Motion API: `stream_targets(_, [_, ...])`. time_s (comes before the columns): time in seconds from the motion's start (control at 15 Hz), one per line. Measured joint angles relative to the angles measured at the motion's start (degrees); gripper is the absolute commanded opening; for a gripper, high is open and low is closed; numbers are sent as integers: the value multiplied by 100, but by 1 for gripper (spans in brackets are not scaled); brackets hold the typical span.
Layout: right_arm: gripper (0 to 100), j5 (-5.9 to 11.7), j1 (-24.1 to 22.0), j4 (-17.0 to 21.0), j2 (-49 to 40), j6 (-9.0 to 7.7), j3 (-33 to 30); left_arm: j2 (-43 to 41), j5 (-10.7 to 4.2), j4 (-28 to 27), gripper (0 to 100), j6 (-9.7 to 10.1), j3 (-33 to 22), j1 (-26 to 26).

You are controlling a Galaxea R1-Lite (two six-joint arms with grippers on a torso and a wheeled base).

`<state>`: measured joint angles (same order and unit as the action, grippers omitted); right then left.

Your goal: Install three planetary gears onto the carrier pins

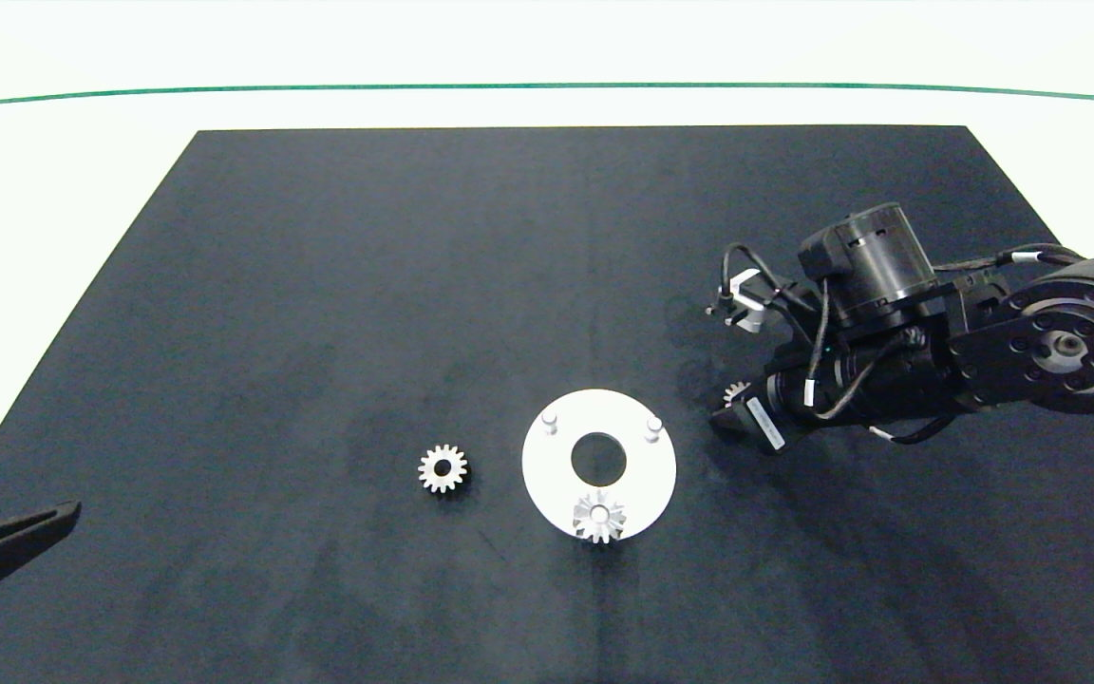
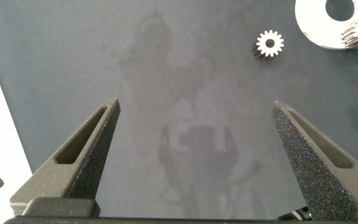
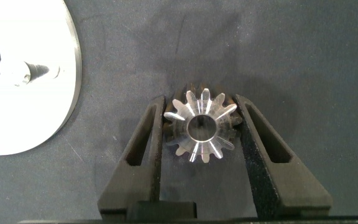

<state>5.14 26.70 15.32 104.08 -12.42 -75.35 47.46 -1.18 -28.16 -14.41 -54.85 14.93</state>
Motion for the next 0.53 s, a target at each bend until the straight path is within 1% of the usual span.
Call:
stream_targets(0.07, [1,2,-2,7,0,-17,-1,0,0,2,100,0,2,0])
stream_targets(0.2, [1,30,-5,29,-12,-77,0,0,0,2,100,0,5,0])
stream_targets(0.4, [1,102,12,66,-78,-98,-59,0,0,0,100,-9,9,0])
stream_targets(0.53, [1,129,65,165,-177,-118,-116,0,0,0,100,-9,9,0])
